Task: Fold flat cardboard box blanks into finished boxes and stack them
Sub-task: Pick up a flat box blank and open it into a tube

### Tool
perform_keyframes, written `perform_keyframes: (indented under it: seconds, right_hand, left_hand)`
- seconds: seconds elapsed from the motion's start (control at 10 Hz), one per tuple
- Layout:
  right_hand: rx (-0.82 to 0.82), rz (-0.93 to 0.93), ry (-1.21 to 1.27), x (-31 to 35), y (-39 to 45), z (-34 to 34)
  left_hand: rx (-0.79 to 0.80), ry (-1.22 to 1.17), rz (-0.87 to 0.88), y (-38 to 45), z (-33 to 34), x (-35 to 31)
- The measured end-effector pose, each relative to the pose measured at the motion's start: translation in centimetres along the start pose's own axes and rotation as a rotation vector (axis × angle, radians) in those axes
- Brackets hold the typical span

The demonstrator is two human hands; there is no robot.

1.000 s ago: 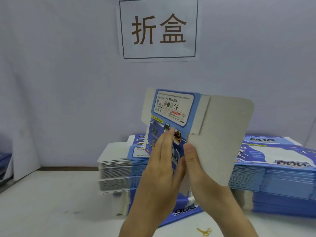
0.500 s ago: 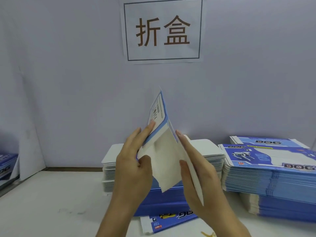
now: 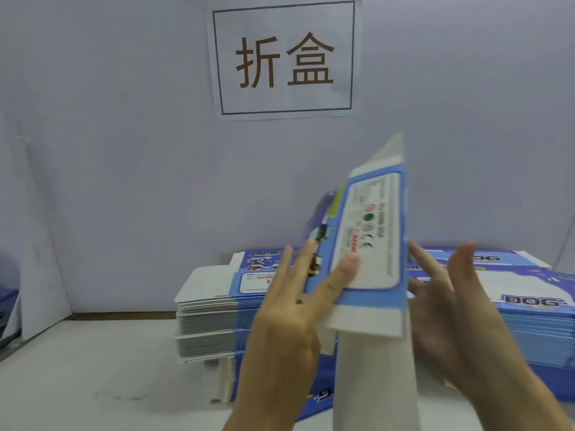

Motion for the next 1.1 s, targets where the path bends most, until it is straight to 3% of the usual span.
perform_keyframes:
  seconds: [0.1, 0.2, 0.3, 0.4, 0.5, 0.6, 0.7, 0.9, 1.1]
  right_hand:
    - [0.102, -0.028, 0.139, 0.7, -0.8, 2.6]
    - [0.056, -0.058, 0.084, 1.1, -0.8, 1.4]
    - [0.095, -0.101, 0.063, 1.0, -0.5, 0.4]
    - [0.12, -0.157, -0.068, 0.7, -0.2, -0.9]
    - [0.441, -0.181, -0.222, 0.0, -0.9, 2.2]
    - [0.607, -0.008, -0.366, -2.6, -1.3, 4.3]
    - [0.587, -0.006, -0.475, -3.7, -1.0, 5.4]
    - [0.617, -0.01, -0.435, -4.4, -1.3, 6.3]
    - [0.677, 0.003, -0.437, -5.1, -1.6, 7.3]
  left_hand:
    - [0.058, 0.064, 0.16, -0.8, 1.5, -1.5]
    - [0.081, -0.07, 0.132, -0.8, 1.3, -1.3]
    - [0.221, -0.426, -0.056, -0.3, 0.8, -0.1]
    - [0.325, -0.799, -0.382, 0.6, 0.3, 2.0]
    - [0.314, -0.772, -0.656, 1.6, 0.7, 3.6]
    - [0.439, -0.816, -0.806, 0.9, 2.2, 4.1]
    - [0.383, -0.868, -0.853, -0.2, 1.9, 5.1]
    - [0.361, -0.921, -0.779, -0.4, 1.8, 7.0]
    - [0.23, -0.908, -0.81, -0.4, 1.6, 8.5]
Point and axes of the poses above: each hand's wrist, its own y-axis towards the middle knuckle, its own z-axis out of the palm, x = y × z, the point moved 6 cm from there along y, towards the middle knuckle, and after that the axes turned 9 degrees about -z, right-handed, at the moved point
